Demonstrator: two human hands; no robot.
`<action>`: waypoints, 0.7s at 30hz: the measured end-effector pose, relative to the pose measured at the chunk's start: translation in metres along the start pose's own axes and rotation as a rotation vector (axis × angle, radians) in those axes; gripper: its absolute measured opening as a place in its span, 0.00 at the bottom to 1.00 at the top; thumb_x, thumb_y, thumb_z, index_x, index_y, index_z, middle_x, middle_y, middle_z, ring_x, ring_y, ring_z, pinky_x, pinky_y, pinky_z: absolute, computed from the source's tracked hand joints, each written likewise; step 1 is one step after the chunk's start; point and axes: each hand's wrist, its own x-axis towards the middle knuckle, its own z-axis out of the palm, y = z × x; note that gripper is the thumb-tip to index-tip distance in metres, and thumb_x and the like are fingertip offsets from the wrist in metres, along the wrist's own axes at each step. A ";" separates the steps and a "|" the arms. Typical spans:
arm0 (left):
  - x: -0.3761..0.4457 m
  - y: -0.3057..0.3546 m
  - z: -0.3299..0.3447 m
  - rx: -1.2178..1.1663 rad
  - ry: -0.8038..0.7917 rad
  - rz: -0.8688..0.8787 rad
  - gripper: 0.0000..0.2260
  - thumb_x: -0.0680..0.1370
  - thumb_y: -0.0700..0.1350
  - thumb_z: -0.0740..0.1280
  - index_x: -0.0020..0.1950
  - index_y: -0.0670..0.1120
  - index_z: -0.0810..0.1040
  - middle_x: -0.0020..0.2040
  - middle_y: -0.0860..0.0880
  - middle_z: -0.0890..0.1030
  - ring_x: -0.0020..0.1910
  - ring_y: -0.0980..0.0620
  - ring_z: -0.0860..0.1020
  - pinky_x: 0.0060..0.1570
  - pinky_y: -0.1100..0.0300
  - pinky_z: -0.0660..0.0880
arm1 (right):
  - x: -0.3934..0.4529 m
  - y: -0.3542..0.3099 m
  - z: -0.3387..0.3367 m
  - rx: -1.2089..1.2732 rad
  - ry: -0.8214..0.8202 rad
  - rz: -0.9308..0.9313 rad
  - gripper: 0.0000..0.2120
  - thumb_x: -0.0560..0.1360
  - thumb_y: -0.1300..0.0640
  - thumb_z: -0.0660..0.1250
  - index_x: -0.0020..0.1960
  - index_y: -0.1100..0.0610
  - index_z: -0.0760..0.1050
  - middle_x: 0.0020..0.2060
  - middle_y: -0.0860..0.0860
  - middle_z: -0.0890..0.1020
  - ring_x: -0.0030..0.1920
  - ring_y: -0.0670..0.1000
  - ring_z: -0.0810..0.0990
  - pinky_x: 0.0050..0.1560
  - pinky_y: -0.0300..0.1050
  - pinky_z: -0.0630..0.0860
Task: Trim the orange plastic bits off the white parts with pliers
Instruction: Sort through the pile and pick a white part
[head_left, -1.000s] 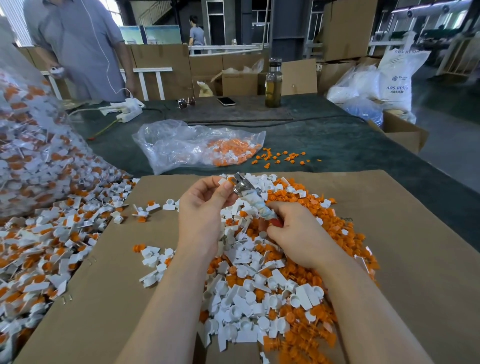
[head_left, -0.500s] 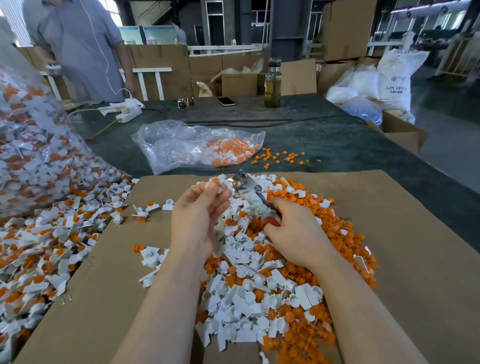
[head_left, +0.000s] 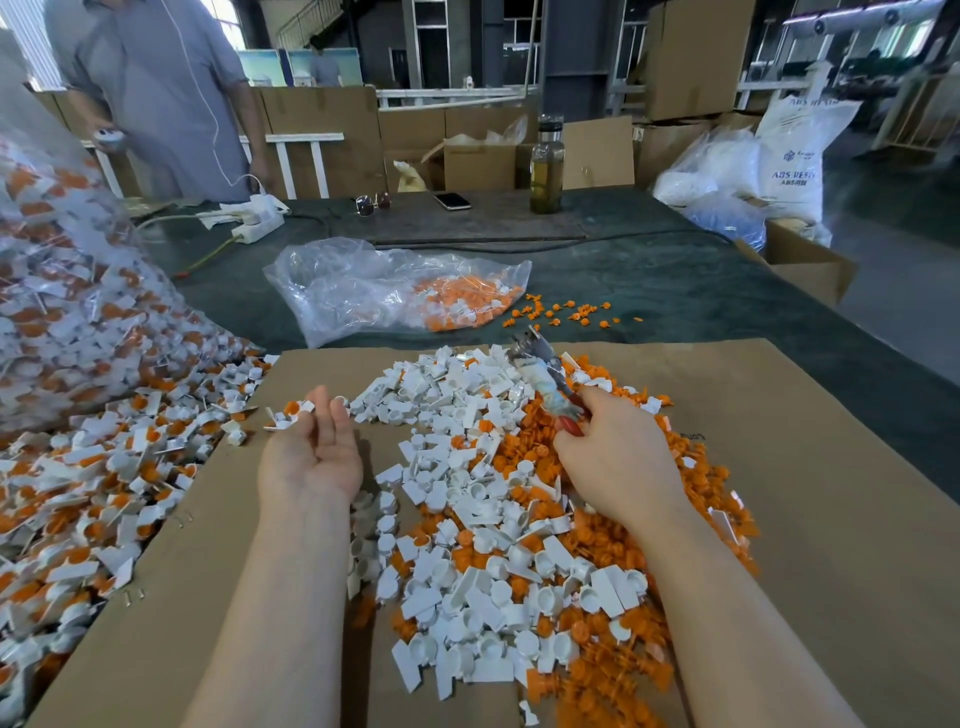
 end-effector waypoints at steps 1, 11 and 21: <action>-0.001 0.000 0.000 -0.008 0.000 0.004 0.15 0.84 0.37 0.56 0.70 0.38 0.71 0.50 0.43 0.83 0.46 0.54 0.84 0.40 0.61 0.82 | 0.000 0.000 0.000 -0.001 0.000 0.009 0.10 0.75 0.55 0.63 0.36 0.47 0.66 0.31 0.44 0.74 0.31 0.45 0.74 0.26 0.39 0.64; -0.010 -0.005 0.001 0.759 -0.112 0.220 0.13 0.79 0.38 0.68 0.63 0.48 0.80 0.45 0.52 0.82 0.41 0.58 0.80 0.44 0.64 0.79 | 0.001 0.004 0.000 -0.034 0.028 0.084 0.09 0.74 0.55 0.63 0.36 0.48 0.67 0.30 0.45 0.75 0.30 0.46 0.74 0.26 0.39 0.65; -0.002 -0.035 -0.009 1.918 -0.285 0.384 0.18 0.75 0.31 0.58 0.43 0.51 0.81 0.33 0.50 0.83 0.28 0.50 0.81 0.44 0.49 0.83 | 0.002 0.003 0.005 -0.111 -0.006 0.022 0.06 0.76 0.50 0.65 0.42 0.48 0.70 0.33 0.42 0.73 0.33 0.43 0.73 0.27 0.38 0.66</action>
